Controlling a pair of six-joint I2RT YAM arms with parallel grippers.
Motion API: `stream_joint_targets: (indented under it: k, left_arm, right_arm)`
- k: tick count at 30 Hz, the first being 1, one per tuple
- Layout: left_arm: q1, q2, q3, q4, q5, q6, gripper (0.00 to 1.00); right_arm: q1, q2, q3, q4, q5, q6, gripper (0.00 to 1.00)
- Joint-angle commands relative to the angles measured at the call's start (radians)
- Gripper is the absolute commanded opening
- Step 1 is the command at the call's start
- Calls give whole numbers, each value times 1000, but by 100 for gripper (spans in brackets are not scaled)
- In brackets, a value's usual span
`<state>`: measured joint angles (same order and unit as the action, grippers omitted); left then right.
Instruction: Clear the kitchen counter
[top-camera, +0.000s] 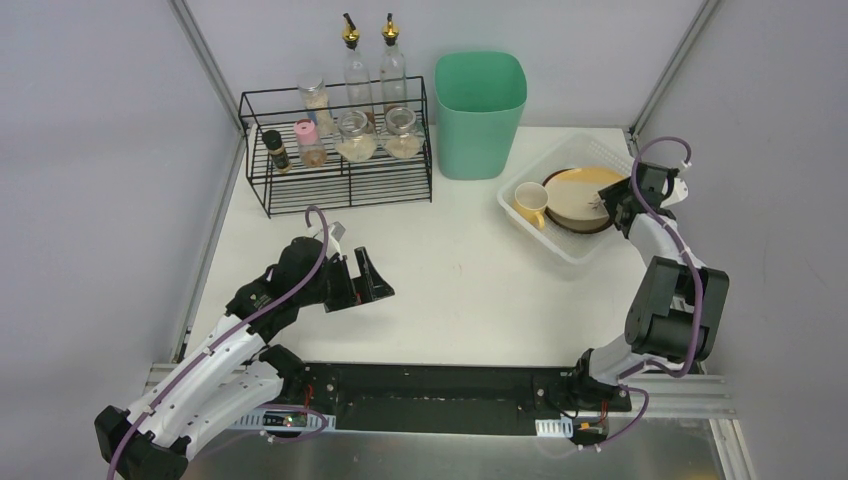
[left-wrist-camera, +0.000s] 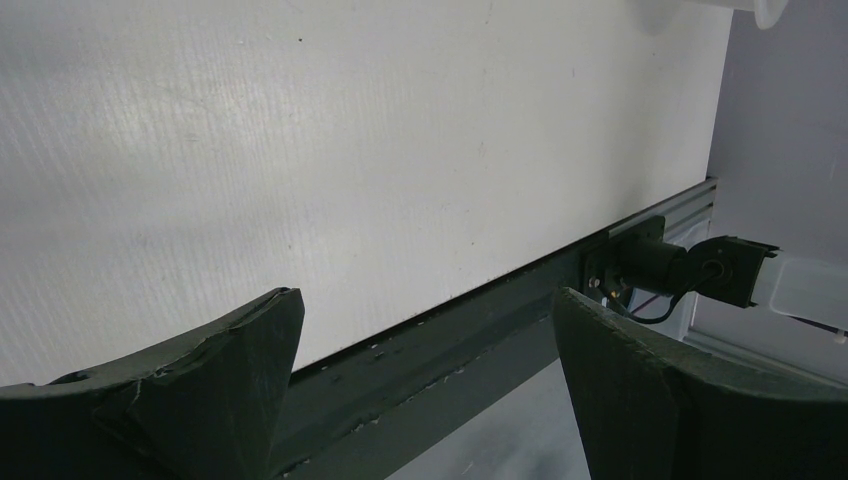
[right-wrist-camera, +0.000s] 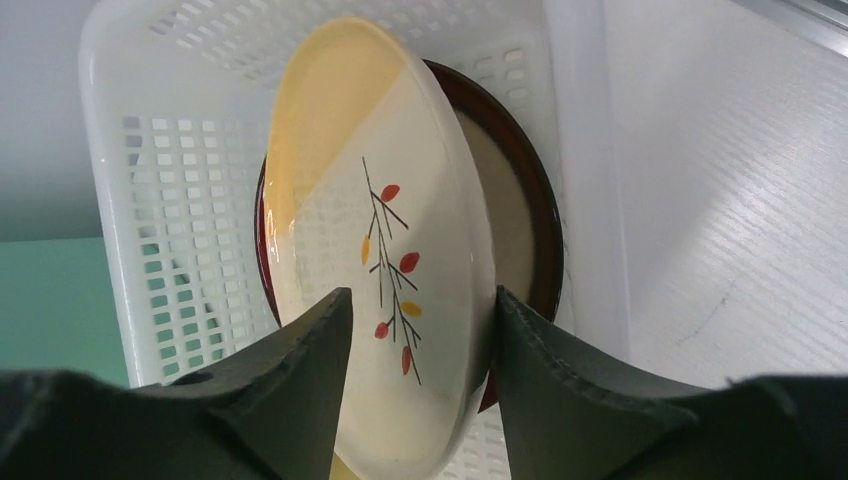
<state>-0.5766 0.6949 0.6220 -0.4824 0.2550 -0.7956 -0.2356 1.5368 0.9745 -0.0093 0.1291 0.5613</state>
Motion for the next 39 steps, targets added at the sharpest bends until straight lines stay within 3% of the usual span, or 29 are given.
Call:
stream_joint_targets:
  k: [1,13,28,36,39]
  left_arm:
    - [-5,1,-8,33,21,6,99]
    - [-5,-8,-28,44,29,6,99]
    - [-5,0,-43,71,37,17,99]
    - [-5,0,-45,80,39,20,99]
    - [-5,-1,-42,80,37,23,99]
  right_arm:
    - [12,24,96,-89,27,-25,57]
    - [57,192,415,-485,135,-134,69]
    - [62,245,535,-612,120,-174,77]
    - [79,183,537,-622,104,-177,79]
    - [96,137,527,-615,95,-183,84]
